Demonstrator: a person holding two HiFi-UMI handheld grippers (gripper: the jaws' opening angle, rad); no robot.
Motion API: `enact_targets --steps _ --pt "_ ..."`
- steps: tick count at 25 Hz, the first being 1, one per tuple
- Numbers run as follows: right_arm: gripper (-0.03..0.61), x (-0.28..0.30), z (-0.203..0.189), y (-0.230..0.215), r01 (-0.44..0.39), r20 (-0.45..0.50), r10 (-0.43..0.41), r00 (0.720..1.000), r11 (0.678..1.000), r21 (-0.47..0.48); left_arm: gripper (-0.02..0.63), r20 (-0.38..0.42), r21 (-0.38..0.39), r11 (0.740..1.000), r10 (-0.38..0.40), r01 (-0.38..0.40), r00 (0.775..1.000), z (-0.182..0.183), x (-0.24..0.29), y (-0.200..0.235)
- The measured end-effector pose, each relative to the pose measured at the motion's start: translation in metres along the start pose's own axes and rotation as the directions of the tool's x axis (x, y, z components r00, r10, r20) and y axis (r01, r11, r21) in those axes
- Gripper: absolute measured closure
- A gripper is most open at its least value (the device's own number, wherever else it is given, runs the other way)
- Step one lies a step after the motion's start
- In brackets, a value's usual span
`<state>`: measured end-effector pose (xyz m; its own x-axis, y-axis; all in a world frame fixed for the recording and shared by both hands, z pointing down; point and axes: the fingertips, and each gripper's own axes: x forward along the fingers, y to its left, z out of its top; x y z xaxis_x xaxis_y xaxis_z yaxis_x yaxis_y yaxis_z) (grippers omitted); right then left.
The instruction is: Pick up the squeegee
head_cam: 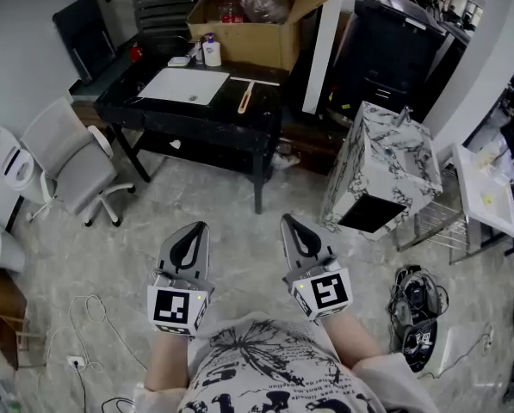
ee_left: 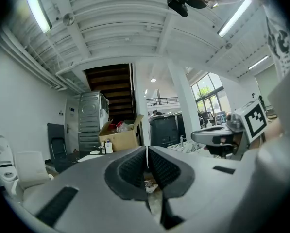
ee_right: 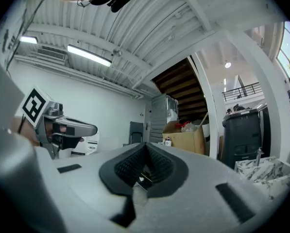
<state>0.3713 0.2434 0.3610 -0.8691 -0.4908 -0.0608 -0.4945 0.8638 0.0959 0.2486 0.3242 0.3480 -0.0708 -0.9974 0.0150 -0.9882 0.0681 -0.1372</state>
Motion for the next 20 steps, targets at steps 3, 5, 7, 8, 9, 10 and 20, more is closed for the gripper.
enact_targets --steps 3,5,7,8,9,10,20 --pt "0.586 -0.001 -0.006 -0.006 -0.004 -0.010 0.004 1.000 1.000 0.023 0.601 -0.004 -0.002 1.000 0.003 -0.003 1.000 -0.008 0.003 -0.004" --pt "0.586 0.000 -0.013 -0.009 -0.012 -0.023 0.012 1.000 1.000 0.022 0.601 -0.013 -0.008 1.000 0.010 -0.010 1.000 -0.012 0.005 -0.006" --pt "0.586 0.005 -0.022 -0.010 -0.018 -0.040 0.018 0.999 1.000 0.006 0.601 -0.023 -0.016 1.000 0.017 -0.018 1.000 -0.018 0.008 -0.005" --pt "0.586 0.008 -0.027 -0.011 -0.018 -0.050 0.018 0.999 1.000 0.001 0.601 -0.029 -0.021 1.000 0.022 -0.022 0.999 -0.022 0.009 -0.003" --pt "0.586 0.013 -0.032 -0.013 -0.016 -0.058 0.016 0.998 1.000 0.003 0.601 -0.035 -0.026 0.999 0.027 -0.028 0.999 -0.025 0.011 0.001" --pt "0.586 0.017 -0.036 -0.014 -0.013 -0.066 0.013 0.998 1.000 0.011 0.601 -0.041 -0.028 0.999 0.032 -0.034 0.999 -0.027 0.013 0.004" --pt "0.586 0.108 -0.059 -0.006 -0.023 -0.110 0.026 0.994 0.999 0.031 0.601 -0.069 -0.044 0.998 0.041 -0.044 0.997 -0.056 0.056 0.081"
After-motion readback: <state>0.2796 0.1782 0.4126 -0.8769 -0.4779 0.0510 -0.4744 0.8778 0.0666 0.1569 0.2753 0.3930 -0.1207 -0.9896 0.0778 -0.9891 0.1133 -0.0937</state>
